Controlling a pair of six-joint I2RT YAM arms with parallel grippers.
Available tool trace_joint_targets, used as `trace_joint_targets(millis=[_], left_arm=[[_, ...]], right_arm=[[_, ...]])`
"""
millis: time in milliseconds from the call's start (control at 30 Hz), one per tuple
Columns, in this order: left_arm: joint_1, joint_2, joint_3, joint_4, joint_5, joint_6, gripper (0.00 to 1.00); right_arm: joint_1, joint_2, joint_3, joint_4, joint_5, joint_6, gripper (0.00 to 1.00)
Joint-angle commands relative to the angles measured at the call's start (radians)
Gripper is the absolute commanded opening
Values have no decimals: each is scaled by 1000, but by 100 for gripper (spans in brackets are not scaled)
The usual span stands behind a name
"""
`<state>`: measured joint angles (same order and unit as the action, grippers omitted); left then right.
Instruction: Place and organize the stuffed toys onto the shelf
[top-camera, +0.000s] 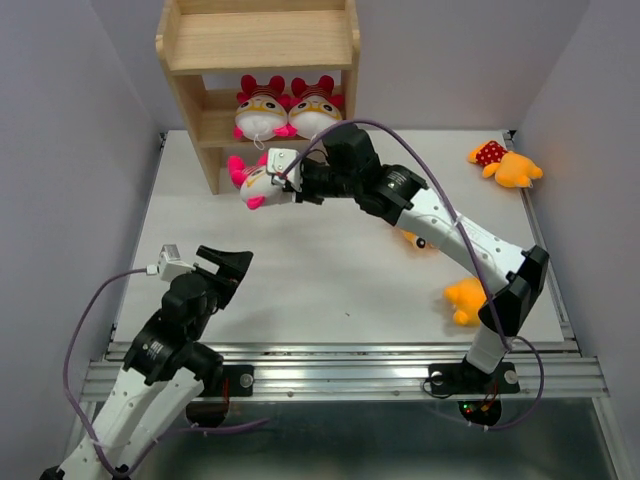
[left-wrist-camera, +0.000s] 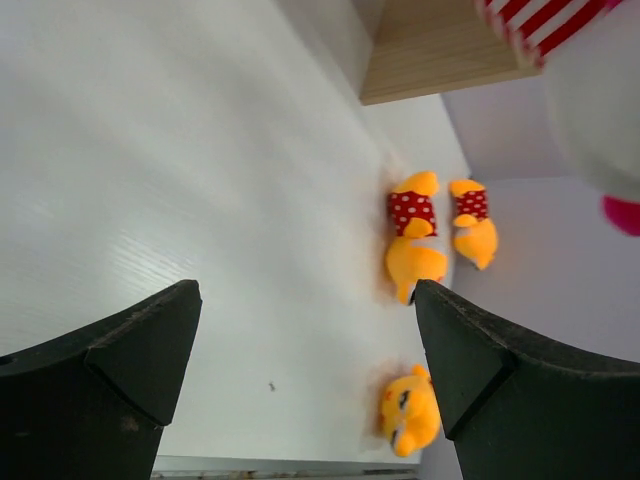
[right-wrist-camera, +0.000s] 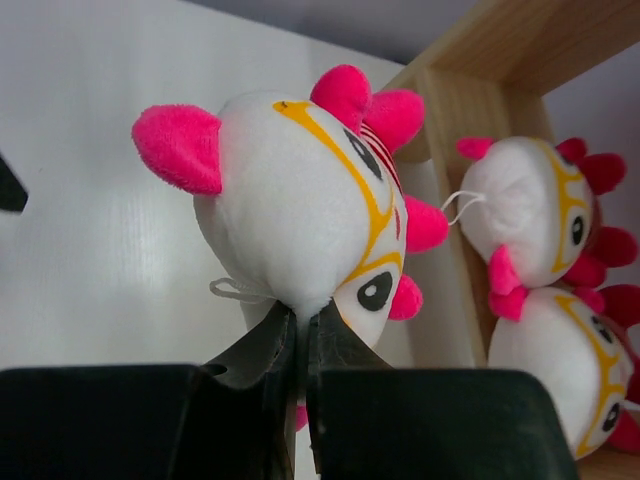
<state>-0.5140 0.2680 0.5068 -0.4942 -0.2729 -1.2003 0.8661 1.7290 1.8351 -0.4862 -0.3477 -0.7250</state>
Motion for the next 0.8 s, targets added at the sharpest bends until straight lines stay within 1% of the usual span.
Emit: trace_joint_targets(millis=[0,33,200,367,467,667,767], left_arm=[[6,109,99,-72,-66,205,99],[6,118,102,-67,-69,218,99],[6,74,73,-38,-63,202,99],[6,14,35,-20,-49,168,99],[6,16,36,-23,-52,168,99],[6,27,33,-17,-46,171,99],[6,27,32,-12,-43,169,99]], right_arm=[[10,66,165,168,55,58,1],[10,98,217,179,74,65,1],[31,162,297,290,130,36,1],[62,207,317,365,211,-60,1],[62,244,343,409,260,-86,1],[73,339,407,471,343,-189,1],[73,372,415,543,384,-224,1]])
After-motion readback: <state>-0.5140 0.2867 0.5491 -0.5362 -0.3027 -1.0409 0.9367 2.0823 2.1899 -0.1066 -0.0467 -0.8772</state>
